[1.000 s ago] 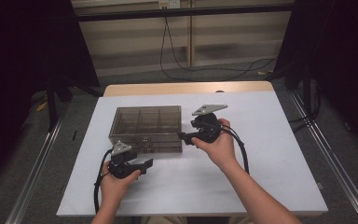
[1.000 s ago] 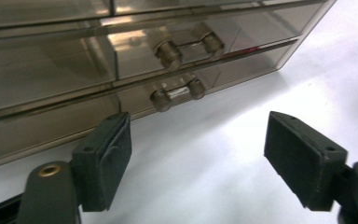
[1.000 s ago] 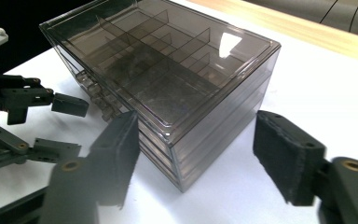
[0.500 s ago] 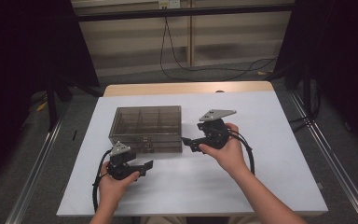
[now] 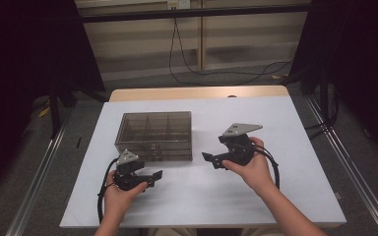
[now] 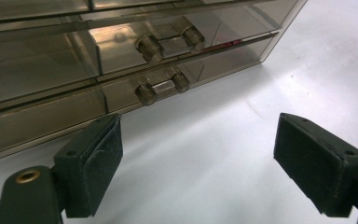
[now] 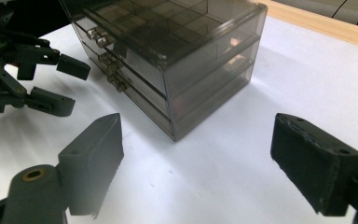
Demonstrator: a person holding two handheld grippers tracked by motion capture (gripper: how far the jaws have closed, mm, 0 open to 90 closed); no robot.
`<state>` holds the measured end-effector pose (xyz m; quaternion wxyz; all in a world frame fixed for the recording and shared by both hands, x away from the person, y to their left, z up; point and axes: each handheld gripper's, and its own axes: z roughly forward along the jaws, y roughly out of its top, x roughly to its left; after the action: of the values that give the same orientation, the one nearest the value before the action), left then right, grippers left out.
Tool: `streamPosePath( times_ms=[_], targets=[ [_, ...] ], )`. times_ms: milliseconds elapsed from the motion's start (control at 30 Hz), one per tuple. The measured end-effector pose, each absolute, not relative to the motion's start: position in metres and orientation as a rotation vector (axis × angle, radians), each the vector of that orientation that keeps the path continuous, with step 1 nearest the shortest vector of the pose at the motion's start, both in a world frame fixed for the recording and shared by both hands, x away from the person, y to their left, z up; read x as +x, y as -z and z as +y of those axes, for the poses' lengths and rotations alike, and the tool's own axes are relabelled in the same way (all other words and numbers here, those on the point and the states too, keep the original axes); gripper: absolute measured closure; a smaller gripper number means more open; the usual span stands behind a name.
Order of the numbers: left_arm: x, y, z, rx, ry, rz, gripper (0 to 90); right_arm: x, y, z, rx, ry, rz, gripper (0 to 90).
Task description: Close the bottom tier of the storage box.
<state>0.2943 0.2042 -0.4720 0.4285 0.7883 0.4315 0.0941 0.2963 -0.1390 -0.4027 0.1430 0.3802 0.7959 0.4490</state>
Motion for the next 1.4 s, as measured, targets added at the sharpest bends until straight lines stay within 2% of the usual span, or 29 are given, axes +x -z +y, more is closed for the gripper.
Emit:
streamPosePath(
  times_ms=[600, 1400],
  targets=[
    [0.292, 0.471, 0.204, 1.959, -0.232, 1.077, 15.3, 0.277, 0.417, -0.171, 1.101, -1.303, 2.28, 10.7],
    [0.29, 0.471, 0.205, 1.968, -0.226, 1.069, 14.7, 0.256, 0.44, -0.198, 1.092, -1.234, 2.306, 8.1]
  ],
)
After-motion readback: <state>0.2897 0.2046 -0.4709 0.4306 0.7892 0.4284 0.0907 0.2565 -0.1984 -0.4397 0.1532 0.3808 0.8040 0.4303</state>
